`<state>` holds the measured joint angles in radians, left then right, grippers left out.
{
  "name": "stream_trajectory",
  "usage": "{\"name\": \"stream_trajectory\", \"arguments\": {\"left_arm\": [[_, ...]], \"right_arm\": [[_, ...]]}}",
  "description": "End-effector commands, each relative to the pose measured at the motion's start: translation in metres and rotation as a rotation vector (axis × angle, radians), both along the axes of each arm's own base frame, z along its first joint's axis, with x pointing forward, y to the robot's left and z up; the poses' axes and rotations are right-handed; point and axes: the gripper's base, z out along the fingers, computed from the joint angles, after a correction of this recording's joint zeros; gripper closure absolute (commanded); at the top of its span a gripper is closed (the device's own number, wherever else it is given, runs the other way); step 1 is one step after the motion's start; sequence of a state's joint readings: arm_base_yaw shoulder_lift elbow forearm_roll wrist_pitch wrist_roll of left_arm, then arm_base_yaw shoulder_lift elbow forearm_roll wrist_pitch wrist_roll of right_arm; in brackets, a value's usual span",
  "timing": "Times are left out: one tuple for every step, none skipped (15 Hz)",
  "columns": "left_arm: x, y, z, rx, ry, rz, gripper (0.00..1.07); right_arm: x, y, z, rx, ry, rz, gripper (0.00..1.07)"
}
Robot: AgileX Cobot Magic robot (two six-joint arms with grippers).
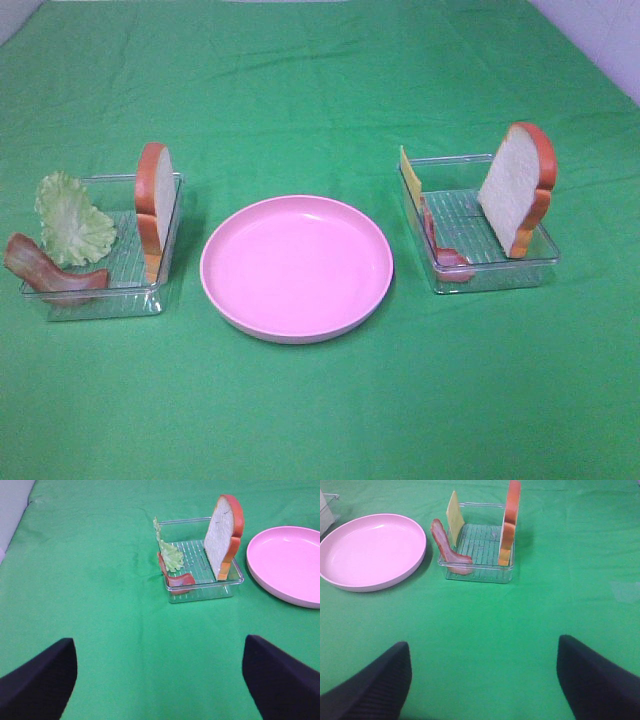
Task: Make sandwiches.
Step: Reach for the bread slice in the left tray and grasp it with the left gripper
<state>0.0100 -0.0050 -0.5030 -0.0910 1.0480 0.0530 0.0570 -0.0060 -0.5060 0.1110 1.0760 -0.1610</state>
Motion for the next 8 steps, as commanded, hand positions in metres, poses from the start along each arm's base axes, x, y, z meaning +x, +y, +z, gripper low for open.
{"name": "stream_trajectory", "arguments": {"left_arm": [[-0.0025, -0.0006, 0.0002, -0.004, -0.028, 0.000, 0.22], [-0.0025, -0.0006, 0.0002, -0.004, -0.028, 0.000, 0.22], [-0.0025, -0.0006, 0.0002, -0.004, -0.028, 0.000, 0.22], [-0.0025, -0.0006, 0.0002, -0.004, -0.028, 0.000, 0.22], [-0.0025, -0.0006, 0.0002, -0.004, -0.028, 0.000, 0.22], [-0.0025, -0.0006, 0.0002, -0.004, -0.028, 0.000, 0.22], [-0.0025, -0.0006, 0.0002, -0.004, -0.028, 0.000, 0.22], [-0.0025, -0.0006, 0.0002, -0.004, -0.028, 0.000, 0.22]], "right_arm": [[-0.0010, 0.0002, 0.0005, 0.004, -0.021, 0.003, 0.31], [-0.0010, 0.0002, 0.0005, 0.004, -0.021, 0.003, 0.31], [-0.0010, 0.0002, 0.0005, 0.004, -0.021, 0.003, 0.31], [-0.0010, 0.0002, 0.0005, 0.004, -0.021, 0.003, 0.31], [-0.0010, 0.0002, 0.0005, 0.004, -0.021, 0.003, 0.31], [-0.0010, 0.0002, 0.0005, 0.004, -0.021, 0.003, 0.31], [-0.0010, 0.0002, 0.0005, 0.004, -0.021, 0.003, 0.31], [-0.0010, 0.0002, 0.0005, 0.004, -0.021, 0.003, 0.31]]}}
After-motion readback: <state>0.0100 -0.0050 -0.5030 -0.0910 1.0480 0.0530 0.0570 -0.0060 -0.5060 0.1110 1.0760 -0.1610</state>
